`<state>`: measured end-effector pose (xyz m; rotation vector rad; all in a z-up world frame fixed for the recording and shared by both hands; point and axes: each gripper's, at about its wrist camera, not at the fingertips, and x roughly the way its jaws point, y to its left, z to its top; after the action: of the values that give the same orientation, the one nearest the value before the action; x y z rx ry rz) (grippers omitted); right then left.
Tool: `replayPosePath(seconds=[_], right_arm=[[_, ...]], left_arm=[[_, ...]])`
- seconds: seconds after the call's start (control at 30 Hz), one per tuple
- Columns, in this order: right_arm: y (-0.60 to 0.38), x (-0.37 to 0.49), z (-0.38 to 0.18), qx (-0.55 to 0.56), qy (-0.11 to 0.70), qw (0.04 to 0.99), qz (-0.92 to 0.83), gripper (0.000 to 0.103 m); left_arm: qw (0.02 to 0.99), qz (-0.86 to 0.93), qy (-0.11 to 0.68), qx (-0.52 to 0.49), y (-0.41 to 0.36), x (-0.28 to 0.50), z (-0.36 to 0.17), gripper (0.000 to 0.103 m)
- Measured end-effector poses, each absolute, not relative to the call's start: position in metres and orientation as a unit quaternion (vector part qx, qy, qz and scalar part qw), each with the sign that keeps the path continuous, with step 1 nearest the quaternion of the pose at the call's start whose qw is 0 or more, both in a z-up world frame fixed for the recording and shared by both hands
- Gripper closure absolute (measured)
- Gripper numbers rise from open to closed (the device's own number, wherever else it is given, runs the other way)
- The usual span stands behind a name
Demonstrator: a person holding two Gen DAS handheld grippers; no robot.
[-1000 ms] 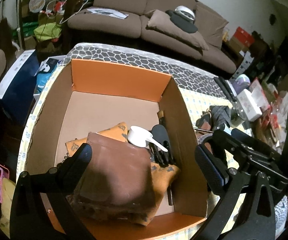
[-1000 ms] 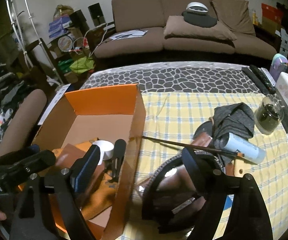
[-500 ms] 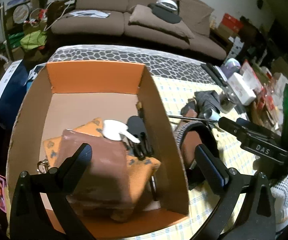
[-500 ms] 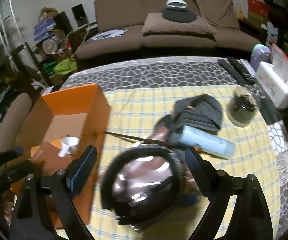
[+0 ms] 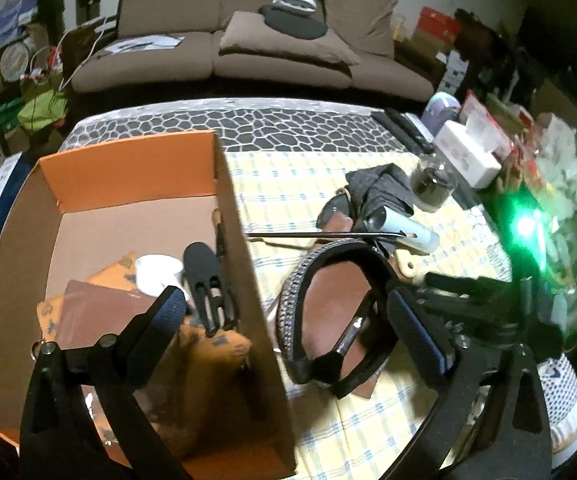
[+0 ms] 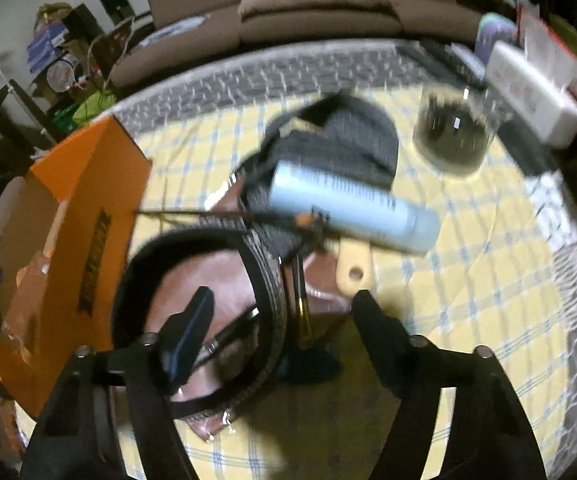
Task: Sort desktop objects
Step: 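Move both tools back to the black patterned strap bag on the table, then grasp the strap bag with the right tool and lift it toward the box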
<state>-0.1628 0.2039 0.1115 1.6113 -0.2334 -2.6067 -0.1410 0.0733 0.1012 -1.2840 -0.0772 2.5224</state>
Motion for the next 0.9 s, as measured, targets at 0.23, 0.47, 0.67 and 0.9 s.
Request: replayPosePath(seconds=[0.23, 0.47, 0.67, 0.9], right_arm=[[0.195, -0.160, 0.085, 0.556, -0.048, 0.043, -0.829, 0.068], [0.212, -0.154, 0.099, 0.537, -0.086, 0.054, -0.838, 0.093], [0.234, -0.142, 0.139, 0.486, -0.137, 0.069, -0.860, 0.093], [0.233, -0.135, 0.187, 0.422, -0.166, 0.104, -0.885, 0.093]], left_arm=[[0.158, 0.878, -0.003, -0.453, 0.094, -0.140, 0.094, 0.012], [0.159, 0.875, 0.007, -0.458, 0.099, -0.139, 0.090, 0.014], [0.169, 0.872, 0.013, -0.460, 0.102, -0.138, 0.090, 0.014], [0.175, 0.872, 0.021, -0.458, 0.106, -0.133, 0.091, 0.014]])
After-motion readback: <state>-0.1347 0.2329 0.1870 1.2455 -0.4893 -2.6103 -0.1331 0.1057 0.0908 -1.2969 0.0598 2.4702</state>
